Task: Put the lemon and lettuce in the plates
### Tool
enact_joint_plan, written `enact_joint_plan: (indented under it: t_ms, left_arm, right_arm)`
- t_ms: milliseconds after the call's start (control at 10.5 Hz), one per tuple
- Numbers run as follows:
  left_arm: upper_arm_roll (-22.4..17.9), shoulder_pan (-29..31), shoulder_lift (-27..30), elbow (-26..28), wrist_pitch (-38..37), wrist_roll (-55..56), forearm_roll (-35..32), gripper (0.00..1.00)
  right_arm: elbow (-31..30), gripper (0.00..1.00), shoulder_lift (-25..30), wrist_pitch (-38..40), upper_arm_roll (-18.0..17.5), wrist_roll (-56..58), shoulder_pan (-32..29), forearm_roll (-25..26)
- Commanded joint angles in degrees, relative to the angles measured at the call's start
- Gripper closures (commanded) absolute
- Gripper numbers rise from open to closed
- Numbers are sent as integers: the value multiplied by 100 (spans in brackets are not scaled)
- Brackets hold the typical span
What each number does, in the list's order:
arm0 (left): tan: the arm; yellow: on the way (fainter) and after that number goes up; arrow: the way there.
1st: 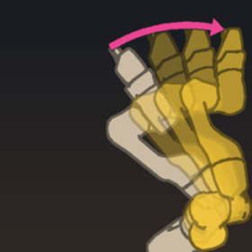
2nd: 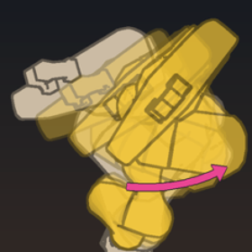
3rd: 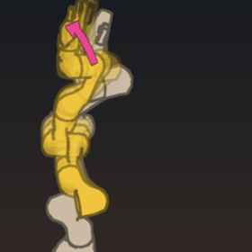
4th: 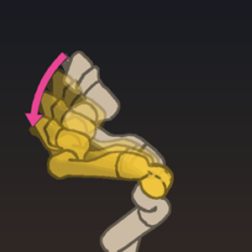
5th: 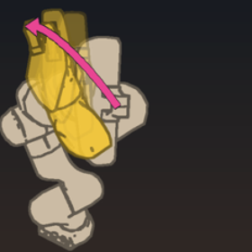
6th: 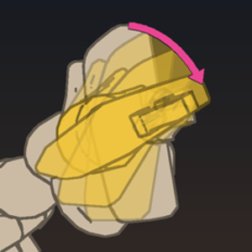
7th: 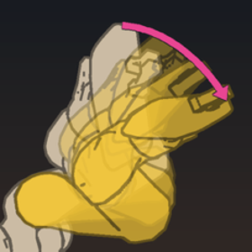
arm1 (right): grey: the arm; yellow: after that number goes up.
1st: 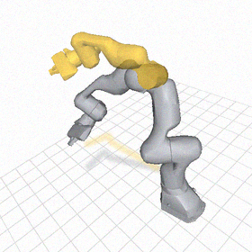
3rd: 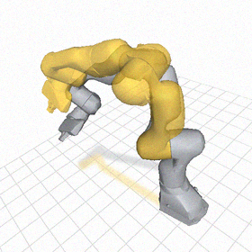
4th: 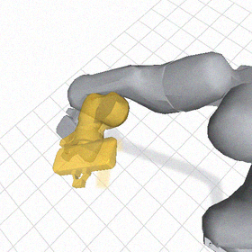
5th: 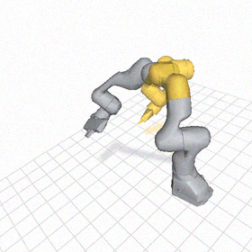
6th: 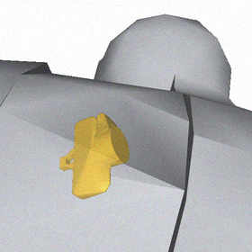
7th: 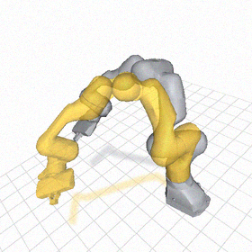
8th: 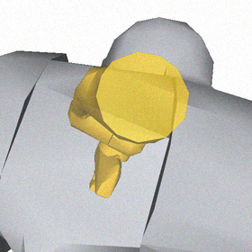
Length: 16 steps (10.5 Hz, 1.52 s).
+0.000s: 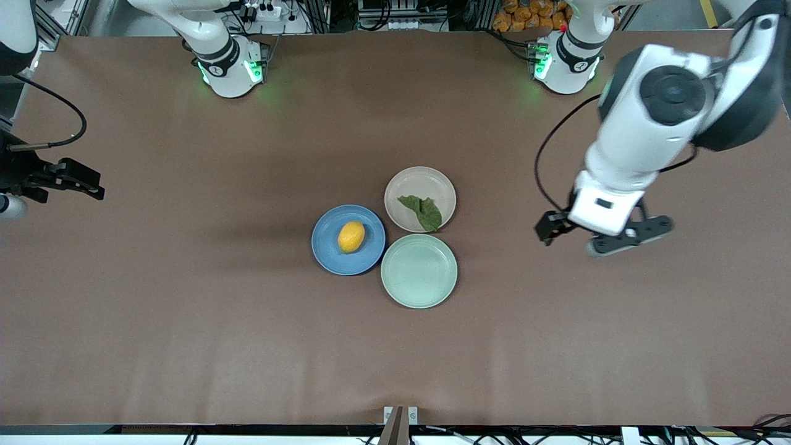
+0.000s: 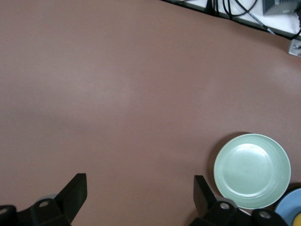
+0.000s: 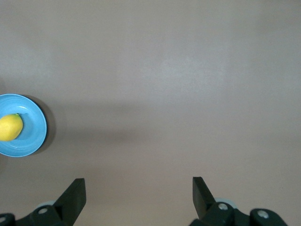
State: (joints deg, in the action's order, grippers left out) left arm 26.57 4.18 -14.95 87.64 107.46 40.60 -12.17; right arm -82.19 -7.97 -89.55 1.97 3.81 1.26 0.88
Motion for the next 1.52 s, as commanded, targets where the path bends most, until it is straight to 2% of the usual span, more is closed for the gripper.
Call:
enact_joint_plan:
  t_ms: [0, 379, 474, 664, 759, 1233, 1422]
  left_arm:
    - [59, 451, 246, -45, -321, -690, 415, 0]
    - [-37, 778, 439, -54, -463, -1526, 662, 0]
    - [-342, 682, 501, -46, -489, -1737, 715, 0]
    - [-1237, 183, 632, -54, -594, -2473, 987, 0]
    - [-1494, 58, 660, -46, -655, -2704, 1101, 0]
    - [-1918, 31, 704, 25, -805, -3566, 1111, 0]
    - [-2076, -39, 695, 25, -937, -3594, 1111, 0]
  right_arm:
    - [-8, 0, 50, 199, -12, -20, -38, 70]
    - [1, 0, 50, 245, -12, -20, -47, 70]
    - [1, 0, 50, 245, -4, -12, -47, 61]
    - [1, 0, 59, 236, -4, -12, -64, 70]
    - [-8, 0, 50, 236, -4, -12, -56, 70]
    - [-8, 0, 59, 253, -4, -12, -64, 61]
    - [-25, 0, 85, 254, 5, -12, -64, 61]
